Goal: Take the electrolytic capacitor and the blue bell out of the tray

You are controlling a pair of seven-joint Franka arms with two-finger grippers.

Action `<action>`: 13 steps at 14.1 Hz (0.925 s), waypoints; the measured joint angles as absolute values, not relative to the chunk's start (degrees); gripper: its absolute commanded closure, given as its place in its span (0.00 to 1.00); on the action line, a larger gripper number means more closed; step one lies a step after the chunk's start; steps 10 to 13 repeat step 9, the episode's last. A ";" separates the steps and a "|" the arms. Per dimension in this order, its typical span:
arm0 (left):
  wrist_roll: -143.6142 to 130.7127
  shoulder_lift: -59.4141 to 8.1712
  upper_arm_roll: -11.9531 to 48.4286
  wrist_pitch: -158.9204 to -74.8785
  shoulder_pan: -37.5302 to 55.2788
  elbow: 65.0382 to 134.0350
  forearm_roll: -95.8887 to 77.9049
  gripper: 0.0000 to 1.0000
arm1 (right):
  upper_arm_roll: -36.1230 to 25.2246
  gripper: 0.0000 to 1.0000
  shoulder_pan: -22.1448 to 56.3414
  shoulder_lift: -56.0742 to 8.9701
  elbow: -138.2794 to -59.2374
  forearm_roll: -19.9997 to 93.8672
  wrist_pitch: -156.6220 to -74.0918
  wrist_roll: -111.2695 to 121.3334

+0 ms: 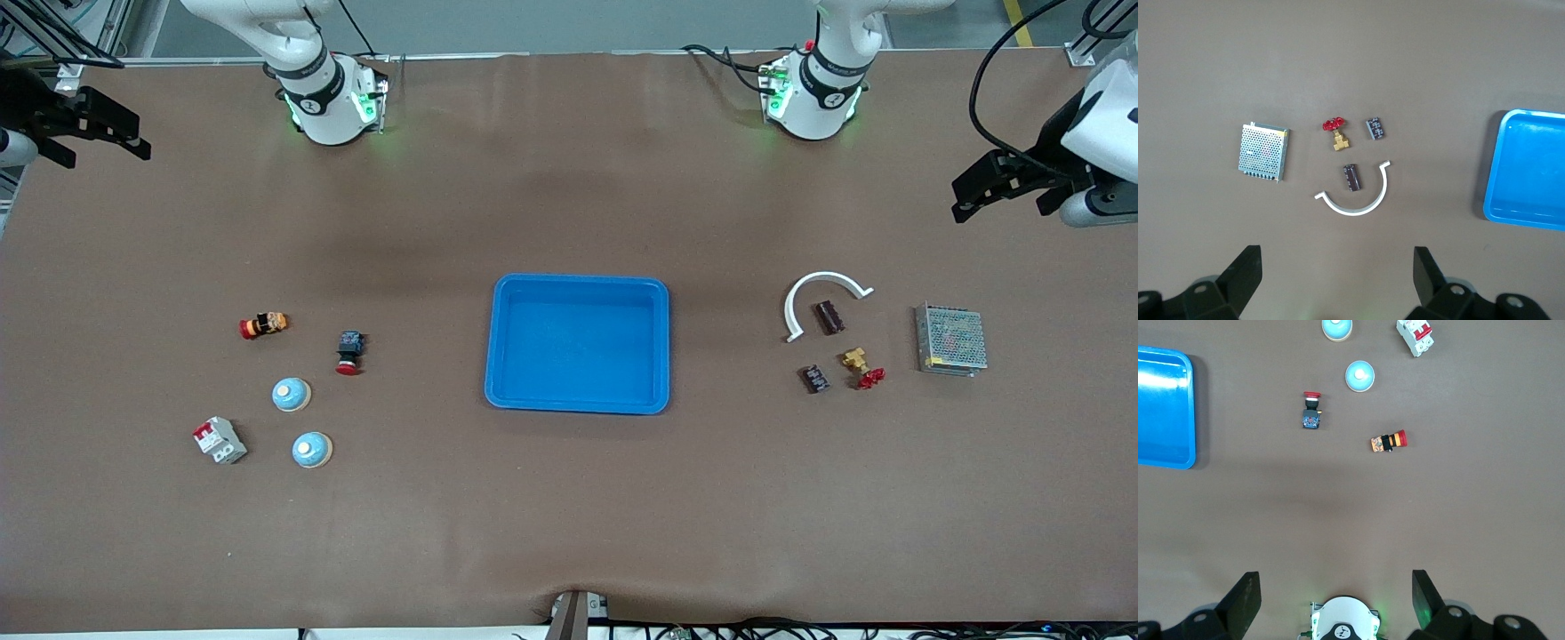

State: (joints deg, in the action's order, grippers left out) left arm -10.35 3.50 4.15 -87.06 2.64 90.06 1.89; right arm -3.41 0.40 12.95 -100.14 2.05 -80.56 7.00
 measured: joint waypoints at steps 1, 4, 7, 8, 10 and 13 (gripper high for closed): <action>-10.35 4.25 4.15 -87.32 2.64 90.99 1.89 0.00 | -3.41 0.00 0.40 12.95 -100.14 2.05 -80.59 7.01; -10.35 6.91 4.16 -88.88 2.64 94.40 1.89 0.00 | -3.41 0.00 0.40 12.95 -100.13 2.05 -80.66 7.00; -10.35 9.43 4.18 -90.46 2.66 97.75 1.89 0.00 | -3.41 0.00 0.40 12.95 -100.12 2.05 -80.66 7.00; -10.35 9.79 4.18 -90.56 2.66 98.18 1.89 0.00 | -3.41 0.00 0.40 12.95 -100.11 2.05 -80.66 7.00; -10.35 9.93 4.18 -90.60 2.66 98.37 1.89 0.00 | -3.41 0.00 0.40 12.95 -100.11 2.05 -80.66 7.00; -10.35 9.93 4.18 -90.60 2.66 98.37 1.89 0.00 | -3.41 0.00 0.40 12.95 -100.11 2.05 -80.66 7.00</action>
